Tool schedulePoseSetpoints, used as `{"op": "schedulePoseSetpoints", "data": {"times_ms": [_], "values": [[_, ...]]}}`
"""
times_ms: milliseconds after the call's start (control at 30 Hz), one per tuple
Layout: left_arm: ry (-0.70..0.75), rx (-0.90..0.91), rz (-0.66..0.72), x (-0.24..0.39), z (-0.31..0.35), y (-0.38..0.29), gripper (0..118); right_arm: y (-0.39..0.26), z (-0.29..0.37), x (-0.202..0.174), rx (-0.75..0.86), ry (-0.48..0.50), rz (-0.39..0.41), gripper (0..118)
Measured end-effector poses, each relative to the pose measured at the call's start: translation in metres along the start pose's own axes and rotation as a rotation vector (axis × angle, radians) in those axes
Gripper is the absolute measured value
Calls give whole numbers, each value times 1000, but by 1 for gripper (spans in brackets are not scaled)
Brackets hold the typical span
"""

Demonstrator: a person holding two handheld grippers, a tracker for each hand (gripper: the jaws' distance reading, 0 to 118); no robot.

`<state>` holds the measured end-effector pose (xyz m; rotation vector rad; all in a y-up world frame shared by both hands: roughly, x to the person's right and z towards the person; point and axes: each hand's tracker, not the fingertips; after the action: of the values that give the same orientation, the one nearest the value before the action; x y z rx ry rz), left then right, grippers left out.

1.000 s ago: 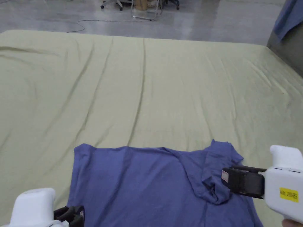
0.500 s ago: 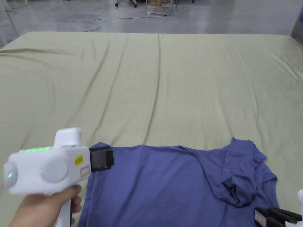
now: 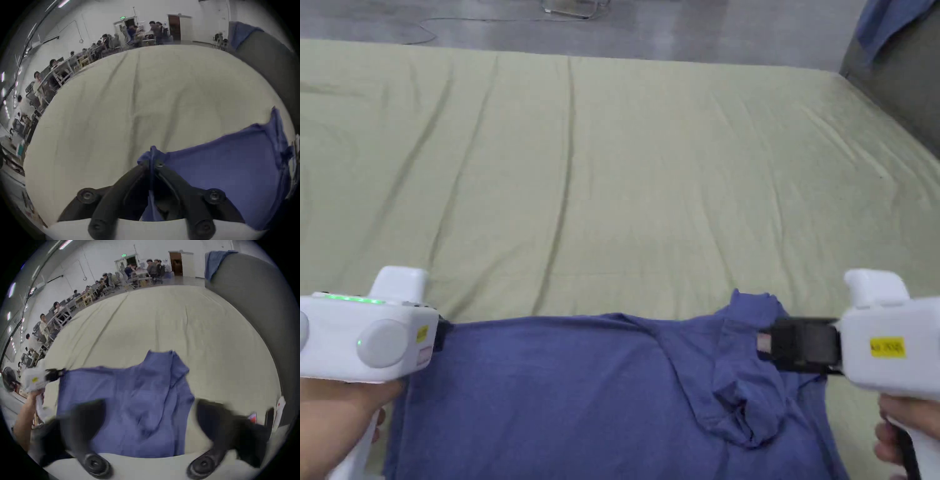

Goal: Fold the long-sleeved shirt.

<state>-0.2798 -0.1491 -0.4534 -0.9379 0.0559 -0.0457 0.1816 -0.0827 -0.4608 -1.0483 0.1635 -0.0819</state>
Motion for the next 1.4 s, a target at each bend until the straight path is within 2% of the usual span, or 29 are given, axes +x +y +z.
{"op": "schedulePoseSetpoints", "data": {"times_ms": [33, 133, 167, 233, 267, 333, 367, 400, 433, 467, 533, 567, 600, 633, 733, 767, 900, 967, 1067, 1200, 1300, 1400], "values": [[-16, 10, 33, 0, 8, 5, 0, 18, -15, 3, 49, 27, -86, 116], [-43, 21, 108, -15, 17, 25, 0, 61, -64, 23, -87, -8, -138, 116], [-45, 28, 117, -19, 21, 30, 0, 77, -78, 1, -145, -17, -185, 116], [-29, 37, 93, -29, 20, 39, 0, 83, -107, -3, -224, -38, -258, 116], [-28, 37, 92, -32, 21, 41, 0, 82, -118, -5, -270, -39, -277, 115], [-40, 27, 101, -37, 19, 42, 0, 77, -142, 7, -406, -32, -267, 105], [-41, 24, 107, -39, 18, 42, 0, 74, -142, 3, -387, -72, -241, 92], [-47, 15, 113, -42, 16, 43, 0, 76, -132, -3, -324, -139, -160, 74], [-49, 10, 116, -43, 13, 43, 0, 75, -127, -8, -304, -135, -104, 52], [-53, 6, 123, -42, 11, 40, 0, 77, -120, -10, -280, -62, -74, 24], [-62, -1, 142, -45, 6, 42, 0, 79, -107, -12, -289, -43, -69, 24], [-63, -2, 153, -46, 5, 45, 0, 87, -108, -18, -300, -60, -49, 24], [-63, -4, 162, -46, 5, 46, 0, 91, -102, -19, -278, -78, 4, 24], [-72, 0, 181, -48, 6, 52, 0, 98, -94, -18, -230, -82, 14, 24], [-89, 36, 206, -51, 18, 66, 0, 111, -68, -19, -143, -58, -16, 24], [-91, 51, 203, -51, 24, 70, 0, 114, -57, -19, -109, -45, 2, 24], [-94, 131, 97, -47, 57, 58, 0, 90, -10, -28, 60, -90, 165, 24], [-87, 157, 29, -43, 79, 39, 0, 62, 13, -26, 129, -78, 201, 24], [-94, 185, -58, -39, 120, -7, 0, -1, 46, -26, 201, -80, 298, 24], [-118, 105, -139, -33, 159, -81, 0, -90, 66, -22, 176, -90, 429, 24], [-122, -35, -149, -27, 161, -129, 0, -138, 57, -17, -6, -107, 525, 25], [-121, -132, -158, -25, 149, -166, 0, -171, 48, -21, -62, -123, 567, 25]]}}
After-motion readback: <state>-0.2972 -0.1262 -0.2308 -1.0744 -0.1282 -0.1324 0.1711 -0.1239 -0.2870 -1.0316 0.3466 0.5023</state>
